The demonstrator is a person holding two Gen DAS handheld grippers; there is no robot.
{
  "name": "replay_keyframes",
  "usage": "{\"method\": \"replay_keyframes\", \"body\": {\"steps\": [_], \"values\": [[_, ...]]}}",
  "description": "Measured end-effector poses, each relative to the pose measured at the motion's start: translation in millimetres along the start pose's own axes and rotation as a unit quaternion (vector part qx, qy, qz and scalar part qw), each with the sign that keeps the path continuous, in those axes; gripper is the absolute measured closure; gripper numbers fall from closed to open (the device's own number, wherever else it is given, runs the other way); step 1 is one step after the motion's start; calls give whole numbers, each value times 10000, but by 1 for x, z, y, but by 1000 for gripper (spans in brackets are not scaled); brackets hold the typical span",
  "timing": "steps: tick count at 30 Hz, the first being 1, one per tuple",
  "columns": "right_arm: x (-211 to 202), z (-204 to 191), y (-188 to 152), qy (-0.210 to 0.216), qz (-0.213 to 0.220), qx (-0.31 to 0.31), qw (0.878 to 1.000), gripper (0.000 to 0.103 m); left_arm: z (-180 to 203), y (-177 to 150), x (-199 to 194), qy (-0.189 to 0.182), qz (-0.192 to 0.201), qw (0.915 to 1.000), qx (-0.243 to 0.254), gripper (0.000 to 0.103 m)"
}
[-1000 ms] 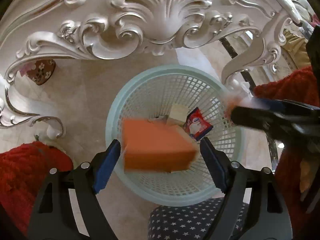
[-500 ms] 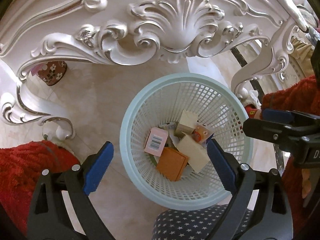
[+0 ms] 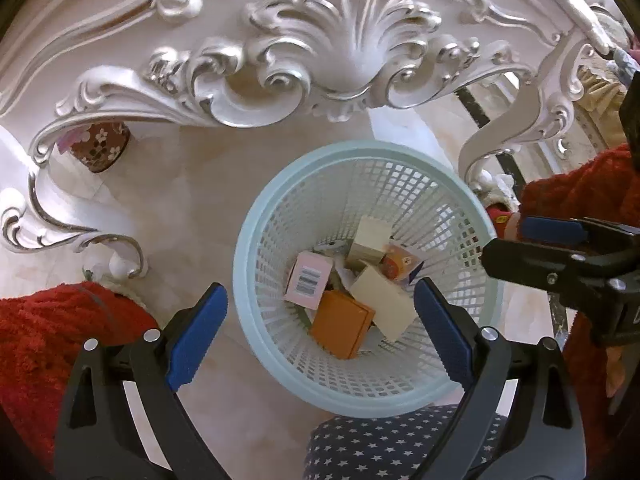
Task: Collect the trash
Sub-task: 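Swing both open tools back toward the table, then grasp the teal box with left tool while right grasps the crumpled white paper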
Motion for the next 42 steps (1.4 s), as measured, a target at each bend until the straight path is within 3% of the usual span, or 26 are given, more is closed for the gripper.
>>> {"method": "replay_keyframes", "body": {"steps": [9,12,14,17,21,23,27,31,38,42], "values": [[-28,-22,-5,534,281,-471,9971,16,7,8,-27,-218,478,9983,248,11],[-84,-33,0,1119,1012,-621,9866,16,2,17,-61,-475,785,9956,178,11],[-120,-42,9,1201,1549,-784,9775,16,-7,31,-92,-792,1004,9918,7,11],[-173,-55,40,1018,2338,-1052,9612,16,-22,64,-139,-852,1350,9872,-22,11],[-209,-71,112,629,2927,-1315,9450,16,-51,141,-194,-386,2058,9776,224,11],[-210,-83,160,342,3109,-1492,9380,16,-76,192,-202,80,2246,9743,125,11],[-179,-99,244,-166,2863,-1659,9435,17,-133,288,-183,590,2313,9705,-335,11],[-129,-106,309,-274,2317,-1629,9586,19,-184,372,-131,971,1934,9735,-741,11],[-80,-105,358,-383,1737,-1646,9702,27,-232,434,-64,670,1513,9763,-1395,11],[-69,-98,374,-233,1527,-1476,9769,34,-239,455,-45,744,1416,9779,-1345,11]]}}
Point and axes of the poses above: each gripper's, at about its wrist camera, not at the fingertips, and x roughly the way its jaws point, z to its right, y to its top, the point moved 1 cm from there along x, roughly the way its jaws point, and after that the axes turned 9 degrees about x, right-handed, at the moved point
